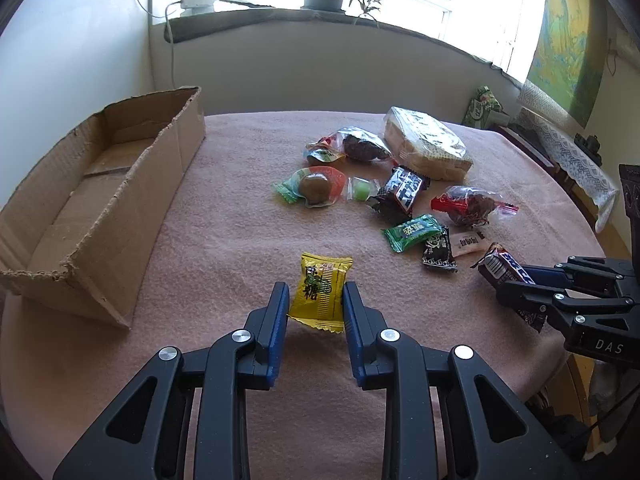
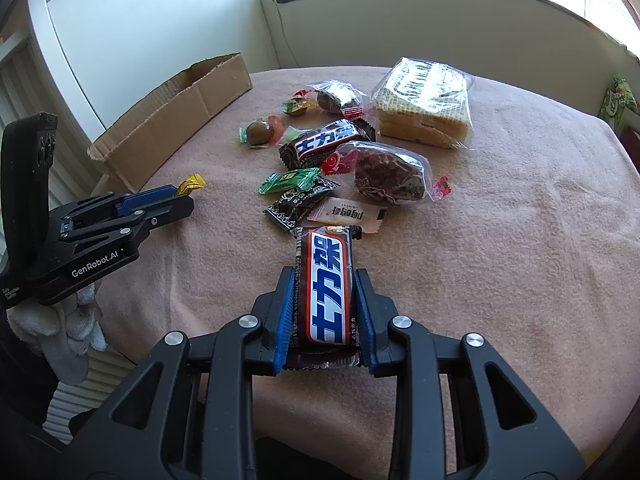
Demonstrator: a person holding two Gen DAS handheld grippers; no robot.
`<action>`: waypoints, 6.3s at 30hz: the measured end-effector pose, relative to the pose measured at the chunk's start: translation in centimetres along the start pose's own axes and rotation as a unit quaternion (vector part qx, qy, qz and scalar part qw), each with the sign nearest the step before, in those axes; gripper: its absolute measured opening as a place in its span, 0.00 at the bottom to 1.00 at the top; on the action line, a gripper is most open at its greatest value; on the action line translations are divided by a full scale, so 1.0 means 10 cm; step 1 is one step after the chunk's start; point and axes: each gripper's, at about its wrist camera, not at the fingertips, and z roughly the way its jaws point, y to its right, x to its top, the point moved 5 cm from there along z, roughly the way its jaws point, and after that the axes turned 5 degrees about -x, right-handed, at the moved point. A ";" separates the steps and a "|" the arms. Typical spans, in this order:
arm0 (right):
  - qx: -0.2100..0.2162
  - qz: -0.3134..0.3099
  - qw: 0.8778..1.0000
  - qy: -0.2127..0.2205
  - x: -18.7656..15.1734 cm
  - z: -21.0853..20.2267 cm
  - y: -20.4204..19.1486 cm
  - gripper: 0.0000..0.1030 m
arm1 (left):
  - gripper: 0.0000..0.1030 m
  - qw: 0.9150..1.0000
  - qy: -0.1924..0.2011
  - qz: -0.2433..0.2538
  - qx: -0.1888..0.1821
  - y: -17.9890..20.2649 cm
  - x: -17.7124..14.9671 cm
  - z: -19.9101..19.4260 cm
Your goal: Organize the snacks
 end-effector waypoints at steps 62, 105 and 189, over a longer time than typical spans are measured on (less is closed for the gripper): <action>0.083 -0.157 0.982 0.057 1.77 0.83 -2.30 0.41 | 0.40 0.978 0.099 -0.128 0.135 -1.58 0.36 -0.74; -0.037 -0.032 0.997 0.063 0.69 -0.17 0.25 0.69 | 0.41 0.996 0.059 -0.065 -0.012 -0.18 0.39 -0.24; 0.002 -0.027 0.998 0.049 0.63 0.09 0.25 0.45 | 0.05 0.995 -0.014 -0.037 -0.088 0.14 0.37 0.33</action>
